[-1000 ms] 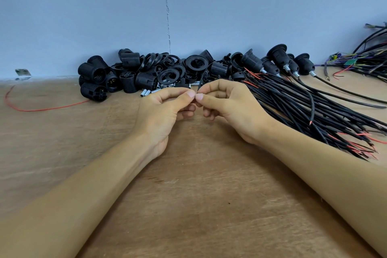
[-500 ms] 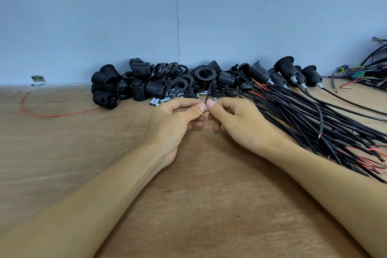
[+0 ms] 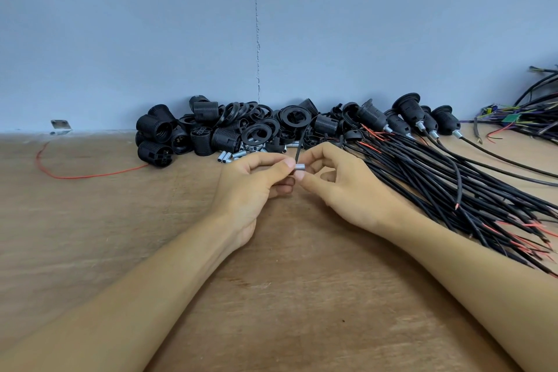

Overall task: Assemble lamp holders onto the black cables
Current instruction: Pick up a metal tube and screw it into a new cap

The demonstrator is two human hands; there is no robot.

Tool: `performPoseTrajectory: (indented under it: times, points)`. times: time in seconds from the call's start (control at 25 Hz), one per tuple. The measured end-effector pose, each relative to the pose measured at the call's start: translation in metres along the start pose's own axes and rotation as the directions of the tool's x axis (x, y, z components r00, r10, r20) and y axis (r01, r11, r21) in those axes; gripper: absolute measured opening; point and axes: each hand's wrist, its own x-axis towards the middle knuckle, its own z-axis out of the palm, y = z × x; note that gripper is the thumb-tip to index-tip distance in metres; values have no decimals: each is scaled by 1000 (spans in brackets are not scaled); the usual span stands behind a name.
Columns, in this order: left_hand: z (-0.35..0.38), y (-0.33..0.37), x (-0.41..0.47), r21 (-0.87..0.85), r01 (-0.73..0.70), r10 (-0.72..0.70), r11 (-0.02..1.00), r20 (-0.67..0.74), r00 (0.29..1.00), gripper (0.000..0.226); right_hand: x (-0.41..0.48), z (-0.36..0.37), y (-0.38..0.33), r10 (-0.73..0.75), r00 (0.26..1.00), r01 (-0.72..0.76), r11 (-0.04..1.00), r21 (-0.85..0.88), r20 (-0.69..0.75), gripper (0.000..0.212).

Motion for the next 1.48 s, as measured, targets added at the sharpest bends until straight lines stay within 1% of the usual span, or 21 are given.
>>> performPoseTrajectory:
  times: [0.04, 0.12, 0.16, 0.28, 0.32, 0.4, 0.48, 0.52, 0.64, 0.68, 0.72, 0.8, 0.88, 0.92, 1.0, 1.04, 1.08, 1.12, 1.24, 1.36, 1.48]
  points:
    - [0, 0, 0, -3, 0, 0, 1000, 2, 1000, 4, 1, -1, 2, -16, 1000, 16, 1000, -25, -1, 16]
    - [-1, 0, 0, 6, -4, 4, 1000, 9, 1000, 7, 3, -1, 2, -6, 1000, 6, 997, -76, -1, 36]
    - [-2, -1, 0, 9, -9, 9, 1000, 10, 1000, 8, 3, -1, 3, 10, 1000, -10, 998, -62, -4, 38]
    - [-1, -2, -1, 26, -47, 47, 999, 22, 999, 18, 4, -4, 5, 6, 999, -8, 998, 59, 36, 14]
    - [-1, -2, -2, 56, -78, 76, 995, 32, 997, 23, 5, -5, 6, -8, 999, 5, 999, 54, 50, 13]
    - [0, -3, -5, 184, -180, 173, 966, 55, 983, 35, 6, -4, 6, 8, 998, -11, 999, 40, 69, 32]
    - [1, -2, -8, 320, -294, 285, 901, 78, 955, 42, 7, -4, 5, 63, 996, -68, 994, 84, 61, 45]
    - [2, -2, -10, 362, -333, 325, 871, 86, 942, 44, 7, -4, 4, 75, 996, -81, 990, 118, 54, 42]
    - [5, 0, -14, 423, -393, 396, 816, 86, 914, 49, 7, -8, 5, 55, 994, -77, 969, 234, 97, 15]
    - [6, 0, -15, 428, -407, 410, 807, 91, 908, 49, 7, -9, 5, 53, 991, -82, 965, 251, 121, 12]
    - [7, 1, -16, 435, -421, 422, 796, 100, 901, 49, 8, -9, 6, 55, 989, -89, 964, 250, 139, 14]
    - [9, 1, -18, 466, -448, 449, 763, 117, 886, 48, 9, -9, 6, 78, 985, -114, 964, 241, 153, 26]
    - [10, 1, -20, 497, -468, 476, 731, 119, 871, 47, 10, -10, 7, 90, 980, -136, 953, 270, 176, 33]
    - [9, 1, -20, 506, -477, 491, 719, 116, 863, 47, 11, -12, 7, 82, 977, -139, 945, 295, 197, 31]
    - [8, 1, -19, 518, -489, 513, 702, 108, 852, 46, 12, -17, 10, 51, 968, -138, 926, 352, 246, 18]
    - [7, 1, -18, 519, -489, 517, 701, 103, 850, 46, 13, -18, 12, 41, 964, -140, 918, 370, 263, 16]
    - [6, 1, -18, 516, -487, 516, 704, 99, 851, 46, 13, -19, 13, 40, 962, -143, 916, 375, 271, 18]
    - [6, 1, -17, 511, -483, 511, 711, 97, 854, 46, 14, -19, 14, 43, 962, -144, 919, 368, 271, 19]
    - [4, 0, -16, 517, -486, 503, 704, 120, 856, 45, 13, -17, 15, 53, 964, -139, 935, 327, 261, 13]
    - [4, -1, -16, 495, -481, 492, 723, 119, 862, 43, 13, -16, 15, 61, 969, -135, 943, 304, 241, 17]
    - [2, -1, -13, 495, -429, 448, 755, 88, 890, 30, 13, -16, 13, 50, 968, -128, 941, 314, 246, 20]
